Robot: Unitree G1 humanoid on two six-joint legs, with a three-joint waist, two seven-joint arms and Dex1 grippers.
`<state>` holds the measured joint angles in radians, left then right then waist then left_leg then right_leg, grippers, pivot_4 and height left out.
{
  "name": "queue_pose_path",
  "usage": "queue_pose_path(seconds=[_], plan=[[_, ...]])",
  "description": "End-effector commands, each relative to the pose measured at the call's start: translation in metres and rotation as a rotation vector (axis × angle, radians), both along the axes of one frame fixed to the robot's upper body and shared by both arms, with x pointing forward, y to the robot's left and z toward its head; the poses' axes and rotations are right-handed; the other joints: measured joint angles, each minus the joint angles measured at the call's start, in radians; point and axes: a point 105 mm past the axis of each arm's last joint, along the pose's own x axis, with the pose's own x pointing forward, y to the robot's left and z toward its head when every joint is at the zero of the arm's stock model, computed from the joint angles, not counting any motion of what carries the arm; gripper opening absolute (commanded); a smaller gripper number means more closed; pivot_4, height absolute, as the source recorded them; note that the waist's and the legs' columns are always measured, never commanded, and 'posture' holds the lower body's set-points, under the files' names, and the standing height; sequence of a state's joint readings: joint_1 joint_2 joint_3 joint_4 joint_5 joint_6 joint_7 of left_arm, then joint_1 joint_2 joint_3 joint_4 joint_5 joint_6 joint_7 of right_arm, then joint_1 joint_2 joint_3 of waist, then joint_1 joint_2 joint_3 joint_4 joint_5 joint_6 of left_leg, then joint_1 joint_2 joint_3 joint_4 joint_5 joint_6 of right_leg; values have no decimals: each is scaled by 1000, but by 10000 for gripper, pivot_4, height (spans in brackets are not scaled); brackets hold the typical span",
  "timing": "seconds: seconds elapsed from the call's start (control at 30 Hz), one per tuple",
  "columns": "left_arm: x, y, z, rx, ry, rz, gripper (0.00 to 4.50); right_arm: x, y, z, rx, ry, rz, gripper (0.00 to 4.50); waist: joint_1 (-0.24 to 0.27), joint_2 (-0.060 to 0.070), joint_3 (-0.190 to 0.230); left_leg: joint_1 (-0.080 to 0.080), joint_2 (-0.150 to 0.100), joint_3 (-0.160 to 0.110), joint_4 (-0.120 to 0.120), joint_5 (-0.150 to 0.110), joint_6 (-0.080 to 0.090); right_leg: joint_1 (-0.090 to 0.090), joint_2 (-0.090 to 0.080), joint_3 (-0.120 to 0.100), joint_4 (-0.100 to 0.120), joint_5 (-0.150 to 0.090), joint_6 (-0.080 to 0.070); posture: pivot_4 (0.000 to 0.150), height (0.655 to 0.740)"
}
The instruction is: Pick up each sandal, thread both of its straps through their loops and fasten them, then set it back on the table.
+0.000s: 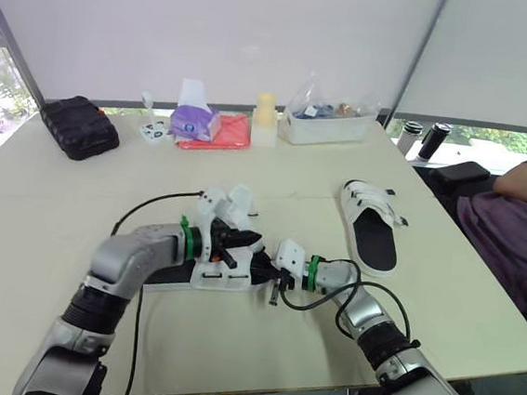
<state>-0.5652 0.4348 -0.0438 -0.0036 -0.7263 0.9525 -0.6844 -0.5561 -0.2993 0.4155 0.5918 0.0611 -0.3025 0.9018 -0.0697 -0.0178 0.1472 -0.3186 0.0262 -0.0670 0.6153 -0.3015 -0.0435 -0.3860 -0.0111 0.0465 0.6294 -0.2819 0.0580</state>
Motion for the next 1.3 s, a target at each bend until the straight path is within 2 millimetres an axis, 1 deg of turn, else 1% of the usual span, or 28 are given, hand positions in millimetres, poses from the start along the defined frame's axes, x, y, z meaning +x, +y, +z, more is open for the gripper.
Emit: queue_pose_path(seconds=[0.03,0.1,0.13,0.27,0.4,0.5,0.63,0.73,0.93,1.13,1.3], plan=[[4,19,28,-113,65,-30,278,-17,-51,-87,-272,251,-158,0,-1,0,0,0,-1,-1,0,0,0,-1,0,0,0,0,0,1500,7400],[8,31,36,-129,115,-36,278,-17,-51,-87,-273,252,-155,0,-2,0,0,0,-5,-6,0,0,0,-2,1,0,0,0,0,1500,7400],[10,38,39,-130,139,-39,278,-17,-51,-87,-274,253,-154,0,-2,0,0,1,-11,-12,0,0,0,-2,1,0,1,0,0,1500,7400],[9,60,46,-137,191,-98,278,-17,-50,-87,-275,253,-152,0,-3,0,0,1,-15,-19,0,1,-1,-2,1,-1,1,0,0,1500,7400],[4,70,47,-130,242,-189,278,-16,-49,-87,-277,252,-149,0,-2,1,3,0,-15,-20,-3,4,-8,-3,0,-2,1,0,0,1500,7400],[-2,71,34,-47,268,-273,278,-16,-50,-87,-280,252,-147,0,-3,0,3,0,-15,-21,-2,5,-8,-4,-1,-2,1,0,0,1500,7400],[-10,70,23,27,292,-379,278,-17,-52,-87,-284,253,-149,0,-2,0,3,-1,-13,-23,-3,5,-8,-4,-2,-1,1,0,0,1500,7400],[-12,71,15,85,286,-423,278,-18,-52,-88,-284,255,-151,0,-2,-1,4,-1,-13,-23,-3,5,-8,-4,-2,-1,1,0,0,1500,7400],[-10,71,13,134,272,-453,278,-21,-54,-89,-284,261,-153,0,-2,-1,4,-2,-11,-23,-3,5,-8,-5,-2,0,1,0,0,1500,7400],[-10,72,2,254,215,-497,278,-21,-54,-89,-279,262,-157,0,-1,-1,4,-2,-10,-23,-3,5,-8,-5,-3,0,1,0,0,1500,7400],[-11,67,-1,335,144,-558,278,-21,-53,-89,-275,262,-161,0,-1,-1,4,-2,-10,-23,-4,5,-8,-5,-3,0,1,0,0,1500,7400]])
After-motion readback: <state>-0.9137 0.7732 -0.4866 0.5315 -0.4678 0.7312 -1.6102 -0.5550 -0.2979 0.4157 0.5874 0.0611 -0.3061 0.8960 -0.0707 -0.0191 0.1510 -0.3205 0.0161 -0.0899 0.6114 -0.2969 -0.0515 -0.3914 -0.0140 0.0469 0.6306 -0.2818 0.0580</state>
